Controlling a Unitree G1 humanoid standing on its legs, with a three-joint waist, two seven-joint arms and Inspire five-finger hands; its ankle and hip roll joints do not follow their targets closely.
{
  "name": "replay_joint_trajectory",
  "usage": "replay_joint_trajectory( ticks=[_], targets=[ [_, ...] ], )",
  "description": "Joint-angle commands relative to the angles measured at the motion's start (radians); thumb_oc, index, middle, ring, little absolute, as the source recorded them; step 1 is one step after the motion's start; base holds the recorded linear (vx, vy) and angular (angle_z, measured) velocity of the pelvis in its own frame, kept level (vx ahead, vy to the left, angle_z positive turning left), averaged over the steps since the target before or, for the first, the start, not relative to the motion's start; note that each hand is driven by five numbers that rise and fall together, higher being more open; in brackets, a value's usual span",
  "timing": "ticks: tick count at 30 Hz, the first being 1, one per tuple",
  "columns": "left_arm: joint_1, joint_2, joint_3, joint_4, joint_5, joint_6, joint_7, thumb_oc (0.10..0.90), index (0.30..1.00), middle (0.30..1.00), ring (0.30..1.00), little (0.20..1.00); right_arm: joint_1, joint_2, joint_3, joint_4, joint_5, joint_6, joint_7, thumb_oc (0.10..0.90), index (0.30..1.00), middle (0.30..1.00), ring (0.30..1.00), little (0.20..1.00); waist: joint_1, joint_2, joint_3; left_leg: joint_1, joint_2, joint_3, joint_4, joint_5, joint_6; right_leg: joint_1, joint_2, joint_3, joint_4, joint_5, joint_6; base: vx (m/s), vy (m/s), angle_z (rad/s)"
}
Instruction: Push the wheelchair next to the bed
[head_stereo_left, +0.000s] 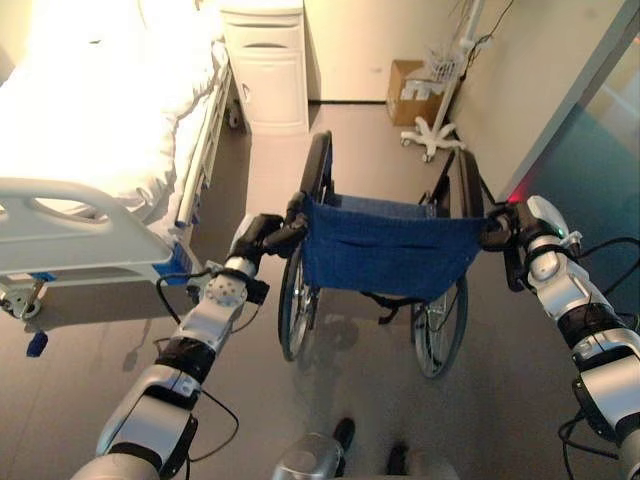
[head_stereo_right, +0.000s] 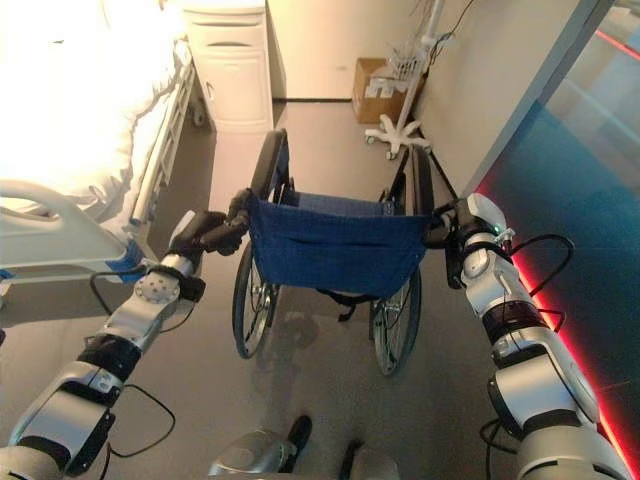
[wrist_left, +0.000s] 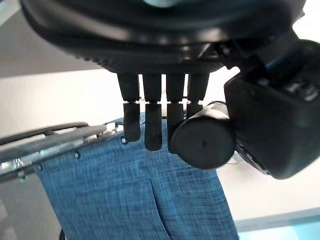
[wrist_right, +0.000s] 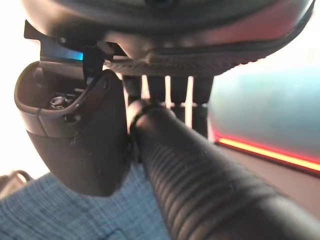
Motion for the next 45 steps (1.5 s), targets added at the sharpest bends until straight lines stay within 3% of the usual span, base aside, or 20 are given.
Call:
replay_joint_trajectory(
  ticks=[1, 4, 5, 7, 8, 11, 16, 20, 22, 23, 26, 27, 28, 30, 33, 35, 38, 41, 44, 45],
  targets=[
    [0.087, -0.04, -0.135, -0.017, 0.099, 0.06, -0.001, 0.4, 0.3, 0.3, 0.3, 0.3, -0.114, 0.084, 0.201, -0.135, -0.045, -0.104, 0.09, 0.4, 0.3, 0.3, 0.3, 0.3, 0.013, -0.059, 0.054, 0.05, 0.015, 0.054, 0.13, -0.231, -0.021, -0.057, -0.088, 0.052, -0.07, 0.343, 0.033, 0.32, -0.491, 1.17],
    [0.075, -0.026, -0.13, -0.032, 0.115, 0.062, -0.009, 0.4, 0.3, 0.3, 0.3, 0.3, -0.159, 0.057, 0.221, -0.162, -0.03, -0.078, 0.117, 0.4, 0.3, 0.3, 0.3, 0.3, 0.01, -0.076, 0.051, -0.002, 0.038, 0.047, 0.173, -0.244, -0.038, -0.057, -0.076, 0.056, -0.021, 0.306, 0.033, 0.22, -0.38, 0.93],
    [0.075, -0.022, -0.129, -0.032, 0.099, 0.073, -0.011, 0.4, 0.3, 0.3, 0.3, 0.3, -0.167, 0.041, 0.231, -0.181, -0.033, -0.073, 0.138, 0.4, 0.3, 0.3, 0.3, 0.3, 0.005, -0.07, 0.045, -0.002, 0.077, 0.05, 0.177, -0.239, -0.055, -0.064, -0.07, 0.03, 0.042, 0.266, 0.027, 0.34, -0.405, 0.57],
    [0.077, -0.021, -0.131, -0.033, 0.092, 0.081, -0.013, 0.4, 0.3, 0.3, 0.3, 0.3, -0.163, 0.033, 0.235, -0.193, -0.039, -0.073, 0.153, 0.4, 0.3, 0.3, 0.3, 0.3, -0.001, -0.063, 0.042, 0.008, 0.103, 0.057, 0.173, -0.235, -0.066, -0.076, -0.068, 0.01, 0.088, 0.24, 0.021, 0.34, -0.281, 0.44],
    [0.09, -0.018, -0.124, -0.047, 0.099, 0.095, -0.02, 0.4, 0.3, 0.3, 0.3, 0.3, -0.142, 0.012, 0.227, -0.221, -0.076, -0.084, 0.187, 0.4, 0.3, 0.3, 0.3, 0.3, -0.014, -0.059, 0.042, 0.043, 0.167, 0.093, 0.161, -0.213, -0.096, -0.072, -0.078, -0.038, 0.125, 0.218, 0.005, 0.43, -0.322, 0.4],
    [0.107, -0.014, -0.127, -0.078, 0.124, 0.108, -0.021, 0.4, 0.3, 0.3, 0.3, 0.3, -0.107, -0.025, 0.22, -0.242, -0.101, -0.104, 0.212, 0.4, 0.3, 0.3, 0.3, 0.3, -0.041, -0.049, 0.034, 0.103, 0.244, 0.139, 0.11, -0.15, -0.124, -0.036, -0.059, -0.087, 0.122, 0.192, -0.028, 0.45, -0.369, 0.5],
    [0.102, -0.031, -0.136, -0.073, 0.174, 0.125, -0.036, 0.4, 0.3, 0.3, 0.3, 0.3, -0.079, -0.033, 0.211, -0.233, -0.117, -0.116, 0.226, 0.4, 0.3, 0.3, 0.3, 0.3, -0.067, -0.03, 0.018, 0.135, 0.304, 0.195, 0.082, -0.012, -0.162, 0.022, -0.024, -0.146, 0.097, 0.157, -0.075, 0.29, -0.28, 0.52],
    [0.09, -0.043, -0.148, -0.047, 0.203, 0.112, -0.047, 0.4, 0.3, 0.3, 0.3, 0.3, -0.063, -0.043, 0.21, -0.221, -0.135, -0.126, 0.222, 0.4, 0.3, 0.3, 0.3, 0.3, -0.102, -0.016, 0.0, 0.178, 0.342, 0.262, 0.116, 0.06, -0.184, 0.038, -0.006, -0.188, 0.107, 0.13, -0.107, 0.2, -0.186, 0.38],
    [0.084, -0.047, -0.15, -0.042, 0.193, 0.118, -0.038, 0.4, 0.3, 0.3, 0.3, 0.3, -0.053, -0.039, 0.211, -0.216, -0.141, -0.135, 0.205, 0.4, 0.3, 0.3, 0.3, 0.3, -0.102, -0.015, 0.0, 0.167, 0.308, 0.245, 0.13, 0.044, -0.174, 0.055, 0.01, -0.179, 0.103, 0.12, -0.114, 0.22, -0.16, 0.28],
    [0.084, -0.048, -0.146, -0.043, 0.179, 0.124, -0.029, 0.4, 0.3, 0.3, 0.3, 0.3, -0.052, -0.031, 0.215, -0.21, -0.147, -0.139, 0.188, 0.4, 0.3, 0.3, 0.3, 0.3, -0.091, -0.016, 0.005, 0.142, 0.252, 0.216, 0.13, 0.002, -0.156, 0.075, 0.027, -0.157, 0.096, 0.115, -0.113, 0.24, -0.15, 0.25],
    [0.095, -0.054, -0.117, -0.057, 0.164, 0.125, -0.011, 0.4, 0.3, 0.3, 0.3, 0.3, -0.051, -0.006, 0.222, -0.226, -0.155, -0.127, 0.164, 0.4, 0.3, 0.3, 0.3, 0.3, -0.061, -0.014, 0.024, 0.062, 0.147, 0.202, 0.103, -0.042, -0.128, 0.136, 0.07, -0.122, 0.07, 0.098, -0.113, 0.32, -0.126, 0.01],
    [0.104, -0.054, -0.107, -0.062, 0.147, 0.117, 0.001, 0.4, 0.3, 0.3, 0.3, 0.3, -0.045, 0.0, 0.224, -0.242, -0.169, -0.132, 0.16, 0.4, 0.3, 0.3, 0.3, 0.3, -0.037, -0.01, 0.042, -0.019, 0.094, 0.213, 0.095, -0.028, -0.126, 0.19, 0.099, -0.099, 0.046, 0.086, -0.113, 0.32, -0.068, -0.43],
    [0.107, -0.053, -0.105, -0.062, 0.143, 0.113, 0.001, 0.4, 0.3, 0.3, 0.3, 0.3, -0.042, 0.0, 0.223, -0.247, -0.172, -0.132, 0.159, 0.4, 0.3, 0.3, 0.3, 0.3, -0.027, -0.009, 0.05, -0.036, 0.083, 0.218, 0.097, -0.026, -0.126, 0.207, 0.107, -0.092, 0.04, 0.081, -0.114, 0.33, -0.063, -0.35],
    [0.119, -0.047, -0.097, -0.068, 0.132, 0.105, 0.007, 0.4, 0.3, 0.3, 0.3, 0.3, -0.043, -0.001, 0.229, -0.256, -0.158, -0.131, 0.158, 0.4, 0.3, 0.3, 0.3, 0.3, 0.009, 0.001, 0.065, -0.12, 0.048, 0.229, 0.069, 0.035, -0.131, 0.265, 0.149, -0.064, 0.021, 0.064, -0.12, 0.3, -0.054, -0.27],
    [0.147, -0.035, -0.08, -0.082, 0.098, 0.099, 0.009, 0.4, 0.3, 0.3, 0.3, 0.3, -0.063, 0.005, 0.24, -0.251, -0.128, -0.145, 0.166, 0.4, 0.3, 0.3, 0.3, 0.3, 0.063, 0.013, 0.067, -0.17, 0.031, 0.241, 0.001, 0.115, -0.133, 0.339, 0.196, -0.022, 0.014, 0.028, -0.131, 0.42, -0.003, -0.83],
    [0.17, -0.036, -0.067, -0.086, 0.083, 0.082, 0.011, 0.4, 0.3, 0.3, 0.3, 0.3, -0.071, 0.017, 0.238, -0.241, -0.122, -0.167, 0.173, 0.4, 0.3, 0.3, 0.3, 0.3, 0.089, 0.013, 0.054, -0.172, 0.027, 0.239, -0.02, 0.125, -0.126, 0.375, 0.207, -0.002, 0.025, 0.004, -0.134, 0.38, 0.104, -1.09],
    [0.187, -0.039, -0.057, -0.079, 0.055, 0.068, 0.01, 0.4, 0.3, 0.3, 0.3, 0.3, -0.073, 0.033, 0.242, -0.236, -0.103, -0.176, 0.175, 0.4, 0.3, 0.3, 0.3, 0.3, 0.105, -0.008, 0.021, -0.163, 0.042, 0.288, 0.041, 0.044, -0.081, 0.393, 0.185, -0.017, 0.066, -0.028, -0.133, 0.33, 0.141, -0.72],
    [0.179, -0.055, -0.039, -0.039, 0.03, 0.066, 0.005, 0.4, 0.3, 0.3, 0.3, 0.3, -0.034, 0.06, 0.221, -0.245, -0.113, -0.152, 0.19, 0.4, 0.3, 0.3, 0.3, 0.3, 0.111, -0.033, 0.009, -0.162, 0.037, 0.28, 0.122, -0.024, -0.054, 0.394, 0.15, -0.051, 0.126, -0.032, -0.115, 0.38, 0.147, -0.49],
    [0.165, -0.046, -0.038, -0.026, 0.036, 0.068, 0.01, 0.4, 0.3, 0.3, 0.3, 0.3, -0.018, 0.066, 0.207, -0.23, -0.105, -0.155, 0.184, 0.4, 0.3, 0.3, 0.3, 0.3, 0.118, -0.045, -0.01, -0.126, 0.03, 0.269, 0.108, -0.04, -0.03, 0.391, 0.125, -0.073, 0.204, 0.008, -0.081, 0.35, 0.137, -0.13],
    [0.156, -0.044, -0.033, -0.034, 0.031, 0.08, 0.016, 0.4, 0.3, 0.3, 0.3, 0.3, -0.015, 0.073, 0.194, -0.218, -0.096, -0.151, 0.179, 0.4, 0.3, 0.3, 0.3, 0.3, 0.129, -0.057, -0.027, -0.125, 0.017, 0.267, 0.101, -0.042, -0.015, 0.399, 0.106, -0.082, 0.25, 0.055, -0.052, 0.28, 0.12, -0.26]
  ],
)
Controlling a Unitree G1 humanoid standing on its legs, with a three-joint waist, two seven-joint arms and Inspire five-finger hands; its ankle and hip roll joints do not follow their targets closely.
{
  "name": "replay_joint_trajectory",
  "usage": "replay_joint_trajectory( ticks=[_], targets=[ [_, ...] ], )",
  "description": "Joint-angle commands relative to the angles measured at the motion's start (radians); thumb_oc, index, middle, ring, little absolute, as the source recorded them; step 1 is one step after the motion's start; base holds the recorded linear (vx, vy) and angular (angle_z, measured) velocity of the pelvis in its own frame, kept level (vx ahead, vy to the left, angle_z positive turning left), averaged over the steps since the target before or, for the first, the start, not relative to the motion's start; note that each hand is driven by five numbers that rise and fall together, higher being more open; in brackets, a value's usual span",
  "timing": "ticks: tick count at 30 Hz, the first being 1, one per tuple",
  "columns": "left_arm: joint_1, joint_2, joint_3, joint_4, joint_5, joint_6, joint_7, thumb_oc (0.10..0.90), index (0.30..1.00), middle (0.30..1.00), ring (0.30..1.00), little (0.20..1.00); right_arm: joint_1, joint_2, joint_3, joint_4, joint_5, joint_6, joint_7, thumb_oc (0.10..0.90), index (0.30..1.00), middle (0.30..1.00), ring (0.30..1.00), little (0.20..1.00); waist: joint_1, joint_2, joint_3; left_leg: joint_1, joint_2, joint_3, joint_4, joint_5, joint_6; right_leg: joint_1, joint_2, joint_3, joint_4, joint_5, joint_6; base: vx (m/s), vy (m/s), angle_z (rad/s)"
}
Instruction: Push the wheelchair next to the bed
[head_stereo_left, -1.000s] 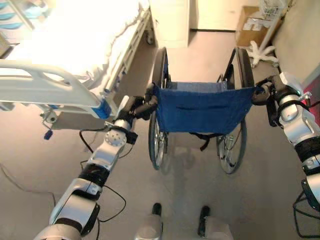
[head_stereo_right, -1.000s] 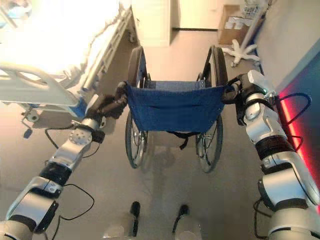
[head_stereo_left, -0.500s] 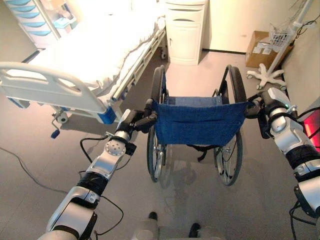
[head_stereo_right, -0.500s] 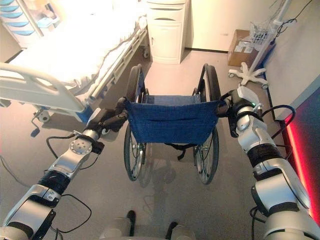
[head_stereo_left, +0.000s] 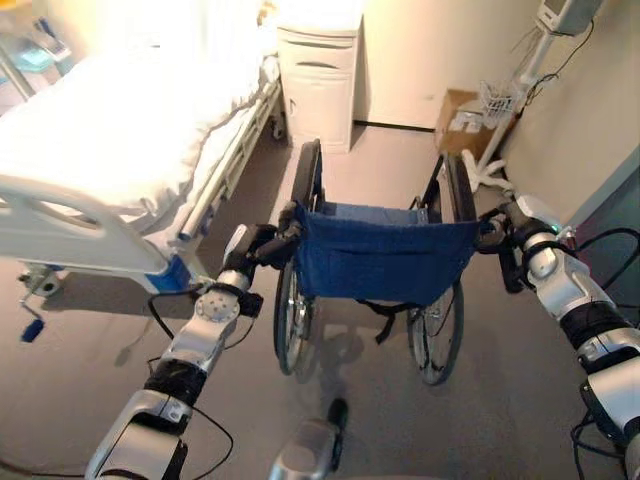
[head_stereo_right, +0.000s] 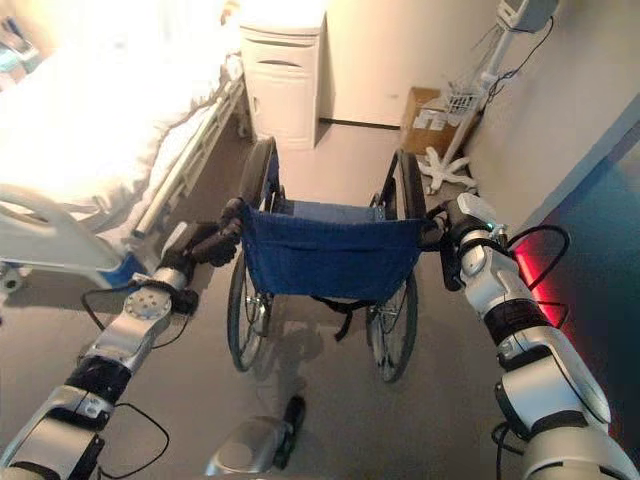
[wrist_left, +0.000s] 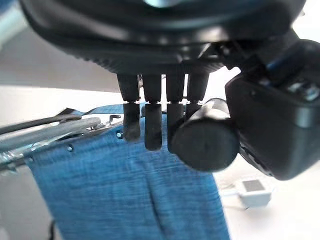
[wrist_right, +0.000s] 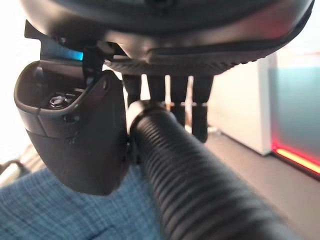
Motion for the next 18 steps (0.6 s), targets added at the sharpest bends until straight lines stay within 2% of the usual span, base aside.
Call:
replay_joint_trajectory(
  ticks=[1, 2, 4, 6, 7, 9, 10, 11, 12, 13, 14, 16, 18],
  targets=[
    [0.025, -0.054, -0.095, 0.057, 0.054, 0.054, 0.019, 0.4, 0.3, 0.3, 0.3, 0.3, -0.047, 0.087, 0.135, -0.15, -0.056, -0.195, 0.087, 0.4, 0.3, 0.3, 0.3, 0.3, 0.017, -0.028, 0.011, -0.037, -0.033, -0.005, 0.02, -0.045, 0.091, 0.074, 0.049, -0.055, 0.071, 0.247, 0.044, 0.31, 0.15, -0.31],
    [0.023, -0.054, -0.091, 0.058, 0.05, 0.054, 0.019, 0.4, 0.3, 0.3, 0.3, 0.3, -0.044, 0.089, 0.13, -0.141, -0.062, -0.201, 0.08, 0.4, 0.3, 0.3, 0.3, 0.3, 0.019, -0.024, 0.003, -0.027, -0.032, -0.01, 0.01, -0.048, 0.101, 0.051, 0.033, -0.059, 0.148, 0.295, 0.062, 0.24, 0.13, -0.26],
    [0.024, -0.059, -0.086, 0.058, 0.039, 0.051, 0.031, 0.4, 0.3, 0.3, 0.3, 0.3, -0.036, 0.084, 0.122, -0.118, -0.047, -0.216, 0.069, 0.4, 0.3, 0.3, 0.3, 0.3, 0.014, -0.012, -0.007, -0.002, -0.032, -0.03, -0.004, -0.056, 0.113, 0.0, 0.023, -0.046, 0.271, 0.34, 0.071, 0.34, 0.146, -0.18],
    [0.032, -0.059, -0.085, 0.056, 0.024, 0.047, 0.034, 0.4, 0.3, 0.3, 0.3, 0.3, -0.023, 0.085, 0.11, -0.1, -0.028, -0.225, 0.061, 0.4, 0.3, 0.3, 0.3, 0.3, 0.005, -0.009, -0.013, 0.016, -0.042, -0.053, -0.006, -0.065, 0.119, -0.031, 0.026, -0.026, 0.306, 0.368, 0.072, 0.35, 0.066, 0.2],
    [0.035, -0.057, -0.084, 0.059, 0.009, 0.033, 0.034, 0.4, 0.3, 0.3, 0.3, 0.3, -0.016, 0.091, 0.106, -0.093, -0.016, -0.221, 0.061, 0.4, 0.3, 0.3, 0.3, 0.3, -0.001, -0.011, -0.016, 0.027, -0.047, -0.065, -0.002, -0.075, 0.121, -0.061, 0.012, -0.018, 0.275, 0.4, 0.074, 0.35, -0.027, 0.4],
    [0.032, -0.058, -0.079, 0.071, -0.005, 0.006, 0.048, 0.4, 0.3, 0.3, 0.3, 0.3, -0.02, 0.096, 0.111, -0.089, -0.022, -0.222, 0.06, 0.4, 0.3, 0.3, 0.3, 0.3, -0.038, 0.004, 0.009, 0.093, -0.036, -0.102, -0.011, -0.099, 0.118, -0.182, -0.017, -0.005, 0.227, 0.391, 0.063, 0.37, -0.061, 0.04],
    [0.031, -0.06, -0.081, 0.074, -0.007, 0.0, 0.051, 0.4, 0.3, 0.3, 0.3, 0.3, -0.02, 0.095, 0.112, -0.092, -0.022, -0.219, 0.059, 0.4, 0.3, 0.3, 0.3, 0.3, -0.047, 0.008, 0.012, 0.1, -0.034, -0.112, -0.013, -0.102, 0.117, -0.213, -0.011, 0.003, 0.2, 0.389, 0.06, 0.36, -0.124, -0.19],
    [0.024, -0.06, -0.085, 0.085, -0.017, -0.021, 0.051, 0.4, 0.3, 0.3, 0.3, 0.3, -0.014, 0.086, 0.115, -0.104, -0.018, -0.212, 0.053, 0.4, 0.3, 0.3, 0.3, 0.3, -0.081, 0.003, 0.034, 0.119, -0.048, -0.146, 0.0, -0.13, 0.117, -0.3, -0.013, 0.035, 0.075, 0.377, 0.052, 0.28, -0.112, 0.0],
    [0.023, -0.058, -0.086, 0.087, -0.019, -0.025, 0.051, 0.4, 0.3, 0.3, 0.3, 0.3, -0.013, 0.086, 0.116, -0.107, -0.02, -0.21, 0.052, 0.4, 0.3, 0.3, 0.3, 0.3, -0.088, -0.001, 0.04, 0.125, -0.054, -0.152, 0.008, -0.142, 0.117, -0.305, -0.023, 0.035, 0.049, 0.384, 0.054, 0.5, -0.207, 0.35],
    [0.013, -0.056, -0.089, 0.087, -0.022, -0.029, 0.048, 0.4, 0.3, 0.3, 0.3, 0.3, -0.011, 0.087, 0.122, -0.118, -0.019, -0.199, 0.051, 0.4, 0.3, 0.3, 0.3, 0.3, -0.112, -0.021, 0.056, 0.152, -0.074, -0.17, 0.026, -0.182, 0.113, -0.354, -0.059, 0.043, -0.068, 0.45, 0.069, 0.45, -0.213, 0.48],
    [0.002, -0.057, -0.09, 0.091, -0.021, -0.03, 0.043, 0.4, 0.3, 0.3, 0.3, 0.3, -0.016, 0.084, 0.126, -0.125, -0.017, -0.186, 0.052, 0.4, 0.3, 0.3, 0.3, 0.3, -0.126, -0.028, 0.063, 0.17, -0.08, -0.188, 0.029, -0.199, 0.11, -0.384, -0.064, 0.058, -0.137, 0.46, 0.078, 0.64, -0.31, 0.79],
    [-0.01, -0.072, -0.099, 0.097, -0.018, -0.043, 0.034, 0.4, 0.3, 0.3, 0.3, 0.3, -0.032, 0.077, 0.135, -0.137, -0.01, -0.155, 0.06, 0.4, 0.3, 0.3, 0.3, 0.3, -0.151, -0.032, 0.068, 0.211, -0.078, -0.226, 0.044, -0.247, 0.104, -0.383, -0.064, 0.101, -0.274, 0.473, 0.093, 0.59, -0.292, 0.85],
    [-0.017, -0.089, -0.107, 0.096, -0.009, -0.035, 0.034, 0.4, 0.3, 0.3, 0.3, 0.3, -0.048, 0.073, 0.14, -0.144, -0.01, -0.135, 0.071, 0.4, 0.3, 0.3, 0.3, 0.3, -0.158, -0.04, 0.061, 0.222, -0.073, -0.24, 0.063, -0.275, 0.094, -0.368, -0.069, 0.117, -0.292, 0.479, 0.101, 0.45, -0.247, 1.51]
  ],
)
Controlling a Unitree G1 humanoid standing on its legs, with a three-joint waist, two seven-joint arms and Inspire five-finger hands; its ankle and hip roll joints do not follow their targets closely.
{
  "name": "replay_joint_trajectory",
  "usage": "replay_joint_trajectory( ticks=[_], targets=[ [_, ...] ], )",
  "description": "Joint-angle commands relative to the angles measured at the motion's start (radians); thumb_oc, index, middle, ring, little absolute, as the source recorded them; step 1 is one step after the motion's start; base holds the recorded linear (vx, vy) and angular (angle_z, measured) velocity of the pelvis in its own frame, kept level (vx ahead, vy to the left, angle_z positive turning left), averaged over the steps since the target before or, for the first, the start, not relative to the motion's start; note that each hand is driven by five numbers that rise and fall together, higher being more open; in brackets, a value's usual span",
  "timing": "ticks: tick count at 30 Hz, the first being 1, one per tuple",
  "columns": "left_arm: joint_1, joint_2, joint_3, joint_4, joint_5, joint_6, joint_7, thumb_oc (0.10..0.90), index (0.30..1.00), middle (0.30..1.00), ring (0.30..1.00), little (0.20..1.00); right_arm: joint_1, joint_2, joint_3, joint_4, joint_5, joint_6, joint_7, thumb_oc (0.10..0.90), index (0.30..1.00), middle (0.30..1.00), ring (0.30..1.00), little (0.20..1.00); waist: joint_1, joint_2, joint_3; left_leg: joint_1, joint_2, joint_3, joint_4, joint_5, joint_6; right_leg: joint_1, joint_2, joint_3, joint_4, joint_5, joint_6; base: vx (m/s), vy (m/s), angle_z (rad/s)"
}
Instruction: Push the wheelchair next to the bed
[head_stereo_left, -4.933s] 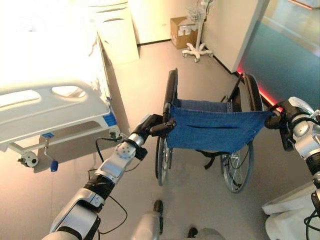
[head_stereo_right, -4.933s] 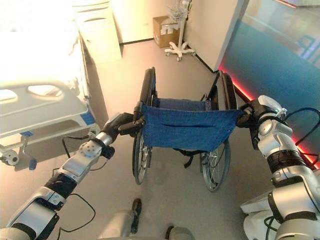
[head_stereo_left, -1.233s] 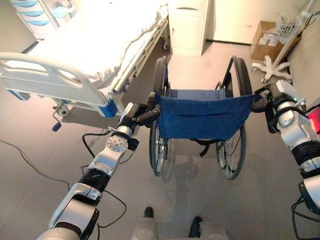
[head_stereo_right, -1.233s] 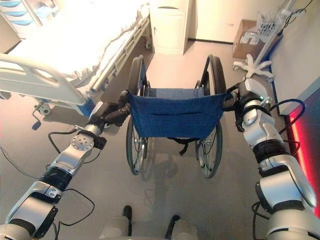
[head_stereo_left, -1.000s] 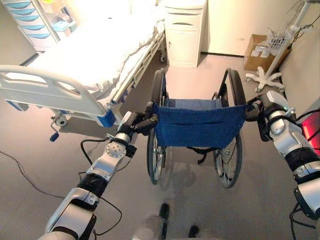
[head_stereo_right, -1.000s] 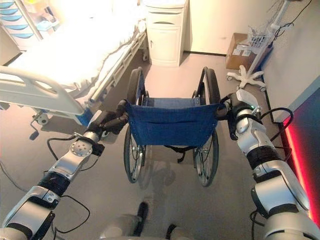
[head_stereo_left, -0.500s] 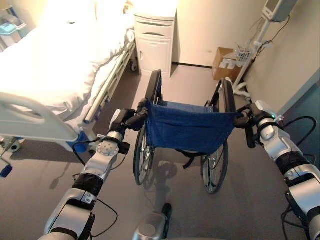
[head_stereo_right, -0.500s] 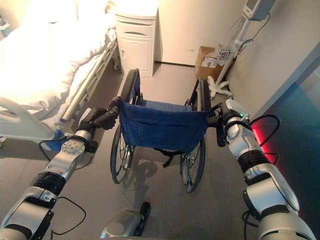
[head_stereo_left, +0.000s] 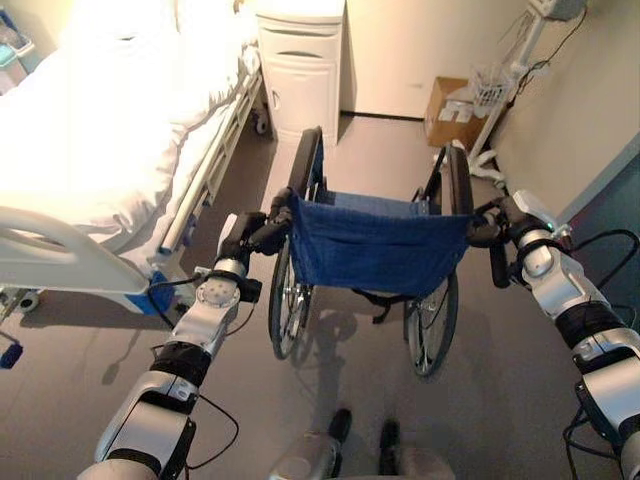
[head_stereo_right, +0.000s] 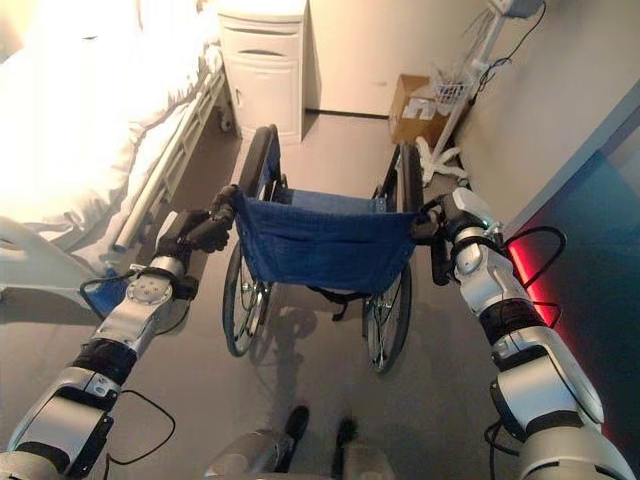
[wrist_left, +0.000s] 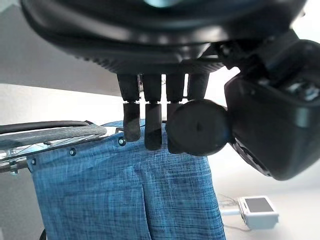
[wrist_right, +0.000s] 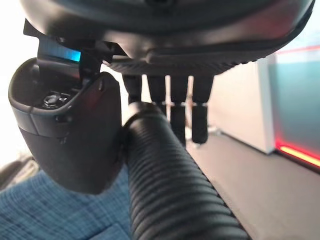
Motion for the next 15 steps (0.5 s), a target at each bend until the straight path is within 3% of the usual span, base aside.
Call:
replay_joint_trajectory(
  ticks=[1, 4, 6, 9, 11, 12, 15],
  targets=[
    [0.1, -0.062, -0.114, -0.025, 0.033, 0.016, -0.014, 0.4, 0.3, 0.3, 0.3, 0.3, -0.025, 0.077, 0.166, -0.116, -0.05, -0.111, 0.105, 0.4, 0.3, 0.3, 0.3, 0.3, 0.067, 0.003, 0.01, 0.2, 0.055, -0.04, -0.066, -0.23, -0.059, -0.093, -0.023, 0.026, 0.018, 0.184, -0.038, 0.48, -0.314, 1.13],
    [0.108, -0.071, -0.108, -0.044, 0.015, 0.025, -0.013, 0.4, 0.3, 0.3, 0.3, 0.3, -0.03, 0.049, 0.152, -0.136, -0.019, -0.096, 0.128, 0.4, 0.3, 0.3, 0.3, 0.3, 0.055, -0.006, -0.013, 0.218, 0.095, -0.037, -0.049, -0.253, -0.086, -0.062, -0.009, 0.027, 0.087, 0.151, -0.051, 0.53, -0.349, 0.38],
    [0.115, -0.073, -0.104, -0.05, 0.014, 0.053, -0.02, 0.4, 0.3, 0.3, 0.3, 0.3, -0.016, 0.051, 0.144, -0.159, -0.013, -0.078, 0.144, 0.4, 0.3, 0.3, 0.3, 0.3, 0.044, 0.002, -0.017, 0.242, 0.153, -0.012, -0.037, -0.245, -0.115, -0.062, -0.005, -0.009, 0.171, 0.103, -0.071, 0.52, -0.275, 0.43],
    [0.135, -0.075, -0.1, -0.058, 0.028, 0.062, -0.027, 0.4, 0.3, 0.3, 0.3, 0.3, 0.012, 0.032, 0.128, -0.185, -0.021, -0.074, 0.162, 0.4, 0.3, 0.3, 0.3, 0.3, 0.021, 0.014, -0.029, 0.298, 0.245, 0.022, -0.042, -0.14, -0.158, -0.045, -0.007, -0.053, 0.172, 0.09, -0.09, 0.48, -0.236, 0.28],
    [0.141, -0.078, -0.099, -0.051, 0.033, 0.052, -0.032, 0.4, 0.3, 0.3, 0.3, 0.3, 0.033, 0.024, 0.119, -0.196, -0.021, -0.068, 0.16, 0.4, 0.3, 0.3, 0.3, 0.3, -0.004, 0.026, -0.048, 0.334, 0.302, 0.047, -0.021, -0.031, -0.191, -0.035, 0.003, -0.087, 0.172, 0.076, -0.11, 0.39, -0.178, 0.43],
    [0.142, -0.083, -0.102, -0.049, 0.029, 0.047, -0.025, 0.4, 0.3, 0.3, 0.3, 0.3, 0.054, 0.016, 0.116, -0.214, -0.02, -0.06, 0.153, 0.4, 0.3, 0.3, 0.3, 0.3, -0.018, 0.025, -0.054, 0.318, 0.336, 0.076, 0.049, 0.05, -0.203, -0.012, 0.009, -0.109, 0.168, 0.056, -0.139, 0.39, -0.188, 0.78],
    [0.134, -0.087, -0.107, -0.039, 0.009, 0.025, -0.018, 0.4, 0.3, 0.3, 0.3, 0.3, 0.074, 0.014, 0.114, -0.211, -0.023, -0.066, 0.139, 0.4, 0.3, 0.3, 0.3, 0.3, -0.015, 0.007, -0.042, 0.221, 0.313, 0.099, 0.212, 0.083, -0.188, 0.041, 0.015, -0.124, 0.166, 0.026, -0.176, 0.4, -0.224, 0.69]
  ],
)
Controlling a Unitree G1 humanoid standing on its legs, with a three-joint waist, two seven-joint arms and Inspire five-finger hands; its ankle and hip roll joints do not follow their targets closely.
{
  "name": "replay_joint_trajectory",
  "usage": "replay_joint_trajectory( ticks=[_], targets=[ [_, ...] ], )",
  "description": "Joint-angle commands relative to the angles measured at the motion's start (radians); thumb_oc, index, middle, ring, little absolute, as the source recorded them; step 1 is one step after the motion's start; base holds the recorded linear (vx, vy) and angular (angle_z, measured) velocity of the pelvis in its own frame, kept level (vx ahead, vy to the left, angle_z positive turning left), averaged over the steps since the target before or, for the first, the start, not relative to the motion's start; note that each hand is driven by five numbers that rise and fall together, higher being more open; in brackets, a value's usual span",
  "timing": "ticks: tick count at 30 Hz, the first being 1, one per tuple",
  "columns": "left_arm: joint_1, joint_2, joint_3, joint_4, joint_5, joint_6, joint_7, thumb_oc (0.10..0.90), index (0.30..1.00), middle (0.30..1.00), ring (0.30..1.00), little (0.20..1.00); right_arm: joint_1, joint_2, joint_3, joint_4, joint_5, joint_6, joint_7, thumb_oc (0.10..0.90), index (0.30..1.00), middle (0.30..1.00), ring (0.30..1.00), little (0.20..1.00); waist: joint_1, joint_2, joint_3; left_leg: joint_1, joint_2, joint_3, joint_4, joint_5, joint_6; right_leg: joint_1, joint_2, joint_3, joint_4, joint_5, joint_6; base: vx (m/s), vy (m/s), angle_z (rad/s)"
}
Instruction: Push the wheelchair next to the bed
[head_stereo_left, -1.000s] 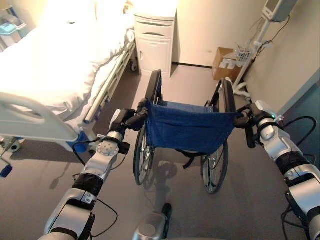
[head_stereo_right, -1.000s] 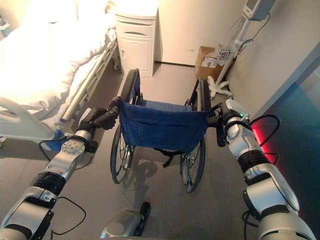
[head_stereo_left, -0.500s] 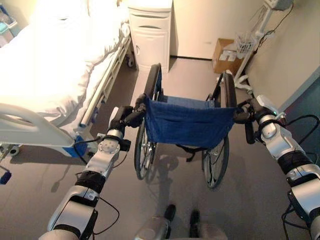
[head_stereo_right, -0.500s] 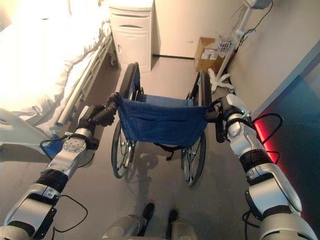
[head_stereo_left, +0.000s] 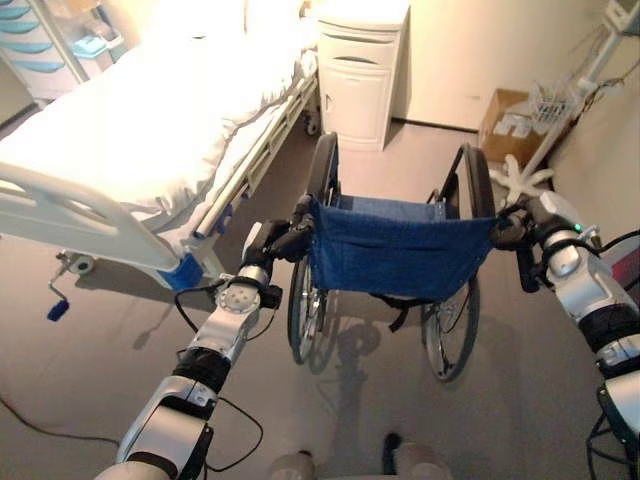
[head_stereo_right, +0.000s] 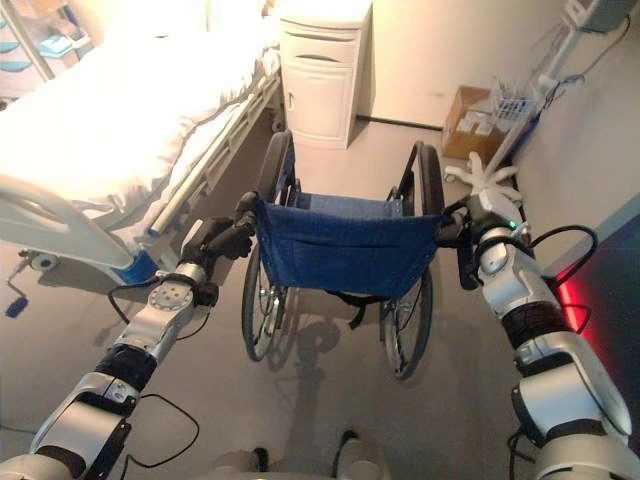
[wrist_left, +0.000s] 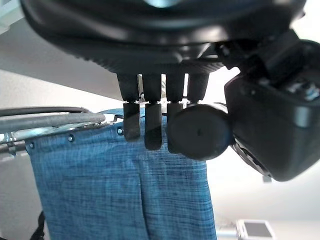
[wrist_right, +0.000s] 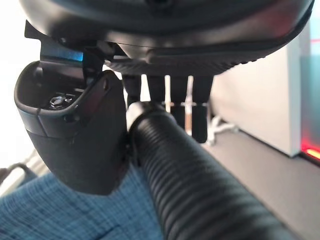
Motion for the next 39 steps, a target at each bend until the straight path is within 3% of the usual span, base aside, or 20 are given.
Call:
replay_joint_trajectory(
  ticks=[1, 4, 7, 10, 11, 13, 16, 20, 27, 31, 33, 35, 36, 39],
  targets=[
    [0.044, -0.017, -0.085, 0.043, 0.024, -0.013, -0.005, 0.4, 0.3, 0.3, 0.3, 0.3, -0.005, 0.104, 0.14, -0.14, -0.022, -0.113, 0.083, 0.4, 0.3, 0.3, 0.3, 0.3, 0.052, -0.025, 0.029, -0.001, 0.046, 0.072, 0.271, 0.223, 0.052, 0.014, -0.03, 0.029, -0.066, 0.132, -0.012, 0.38, -0.146, 0.12],
    [0.047, -0.018, -0.077, 0.045, 0.034, -0.028, -0.019, 0.4, 0.3, 0.3, 0.3, 0.3, -0.005, 0.132, 0.137, -0.118, -0.032, -0.095, 0.071, 0.4, 0.3, 0.3, 0.3, 0.3, 0.098, -0.017, 0.084, -0.166, -0.03, 0.089, 0.24, 0.214, 0.071, 0.106, 0.015, 0.072, -0.08, 0.107, -0.017, 0.5, -0.089, -0.08],
    [0.063, -0.006, -0.073, 0.031, 0.025, -0.03, -0.017, 0.4, 0.3, 0.3, 0.3, 0.3, 0.0, 0.157, 0.136, -0.102, -0.045, -0.094, 0.075, 0.4, 0.3, 0.3, 0.3, 0.3, 0.15, 0.029, 0.114, -0.242, -0.056, 0.081, 0.035, 0.314, 0.043, 0.199, 0.093, 0.113, -0.098, 0.069, -0.021, 0.54, 0.048, -0.33],
    [0.097, 0.009, -0.053, -0.003, 0.045, -0.025, -0.002, 0.4, 0.3, 0.3, 0.3, 0.3, -0.013, 0.152, 0.148, -0.115, -0.029, -0.112, 0.093, 0.4, 0.3, 0.3, 0.3, 0.3, 0.211, 0.053, 0.111, -0.281, -0.067, 0.057, -0.199, 0.385, 0.018, 0.294, 0.128, 0.174, -0.122, 0.034, -0.014, 0.51, 0.112, -0.55],
    [0.099, 0.01, -0.052, -0.004, 0.046, -0.025, -0.002, 0.4, 0.3, 0.3, 0.3, 0.3, -0.013, 0.152, 0.147, -0.115, -0.029, -0.114, 0.094, 0.4, 0.3, 0.3, 0.3, 0.3, 0.214, 0.049, 0.114, -0.274, -0.072, 0.061, -0.21, 0.385, 0.019, 0.301, 0.122, 0.178, -0.122, 0.028, -0.013, 0.56, 0.244, -1.0],
    [0.105, 0.029, -0.027, -0.016, 0.035, -0.016, 0.006, 0.4, 0.3, 0.3, 0.3, 0.3, -0.023, 0.124, 0.137, -0.117, -0.028, -0.156, 0.13, 0.4, 0.3, 0.3, 0.3, 0.3, 0.216, 0.047, 0.079, -0.244, -0.073, 0.138, -0.21, 0.302, 0.049, 0.321, 0.09, 0.167, -0.092, -0.012, 0.013, 0.51, 0.316, -1.26],
    [0.099, 0.043, -0.029, 0.019, 0.018, -0.014, 0.012, 0.4, 0.3, 0.3, 0.3, 0.3, 0.014, 0.148, 0.11, -0.099, -0.066, -0.182, 0.15, 0.4, 0.3, 0.3, 0.3, 0.3, 0.222, 0.029, 0.042, -0.239, -0.083, 0.131, -0.128, 0.213, 0.087, 0.323, 0.036, 0.13, -0.048, -0.014, 0.039, 0.48, 0.256, -0.34],
    [0.103, 0.063, -0.023, 0.02, 0.032, -0.001, 0.001, 0.4, 0.3, 0.3, 0.3, 0.3, 0.053, 0.175, 0.106, -0.073, -0.07, -0.215, 0.102, 0.4, 0.3, 0.3, 0.3, 0.3, 0.246, -0.002, 0.004, -0.198, -0.1, 0.14, -0.101, 0.166, 0.123, 0.303, -0.058, 0.068, 0.023, 0.115, 0.113, 0.42, 0.174, 0.04],
    [0.104, 0.053, -0.038, 0.008, 0.049, -0.029, -0.002, 0.4, 0.3, 0.3, 0.3, 0.3, 0.024, 0.187, 0.097, 0.013, -0.052, -0.25, 0.065, 0.4, 0.3, 0.3, 0.3, 0.3, 0.279, -0.008, -0.045, -0.189, -0.141, 0.097, -0.102, 0.145, 0.153, 0.302, -0.091, 0.088, 0.126, 0.248, 0.12, 0.3, 0.129, -0.05],
    [0.131, 0.053, -0.042, 0.001, 0.078, -0.06, -0.007, 0.4, 0.3, 0.3, 0.3, 0.3, 0.078, 0.182, 0.074, 0.01, -0.041, -0.275, 0.04, 0.4, 0.3, 0.3, 0.3, 0.3, 0.269, 0.006, -0.069, -0.145, -0.149, 0.073, -0.134, 0.133, 0.183, 0.208, -0.053, 0.12, 0.336, 0.357, 0.135, 0.27, 0.102, -0.15],
    [0.148, 0.049, -0.042, 0.0, 0.077, -0.072, 0.0, 0.4, 0.3, 0.3, 0.3, 0.3, 0.101, 0.175, 0.078, -0.017, -0.041, -0.272, 0.041, 0.4, 0.3, 0.3, 0.3, 0.3, 0.231, 0.022, -0.064, -0.085, -0.143, 0.057, -0.145, 0.113, 0.193, 0.063, -0.04, 0.126, 0.382, 0.364, 0.122, 0.33, 0.08, 0.09],
    [0.151, 0.046, -0.043, 0.005, 0.077, -0.078, 0.007, 0.4, 0.3, 0.3, 0.3, 0.3, 0.114, 0.174, 0.083, -0.042, -0.038, -0.261, 0.035, 0.4, 0.3, 0.3, 0.3, 0.3, 0.203, 0.03, -0.049, -0.043, -0.144, 0.041, -0.153, 0.104, 0.196, -0.017, -0.037, 0.122, 0.38, 0.341, 0.11, 0.35, -0.022, 0.01],
    [0.149, 0.052, -0.044, 0.006, 0.071, -0.083, 0.009, 0.4, 0.3, 0.3, 0.3, 0.3, 0.11, 0.176, 0.092, -0.072, -0.027, -0.225, 0.026, 0.4, 0.3, 0.3, 0.3, 0.3, 0.17, 0.029, -0.023, 0.004, -0.154, 0.01, -0.147, 0.064, 0.201, -0.154, -0.047, 0.125, 0.293, 0.345, 0.101, 0.49, -0.147, -0.03],
    [0.128, 0.049, -0.036, 0.011, 0.058, -0.084, 0.012, 0.4, 0.3, 0.3, 0.3, 0.3, 0.078, 0.181, 0.104, -0.091, -0.013, -0.164, 0.037, 0.4, 0.3, 0.3, 0.3, 0.3, 0.128, 0.0, 0.019, 0.068, -0.187, -0.051, -0.118, -0.013, 0.198, -0.234, -0.077, 0.124, 0.048, 0.345, 0.108, 0.47, -0.223, 0.39]
  ],
)
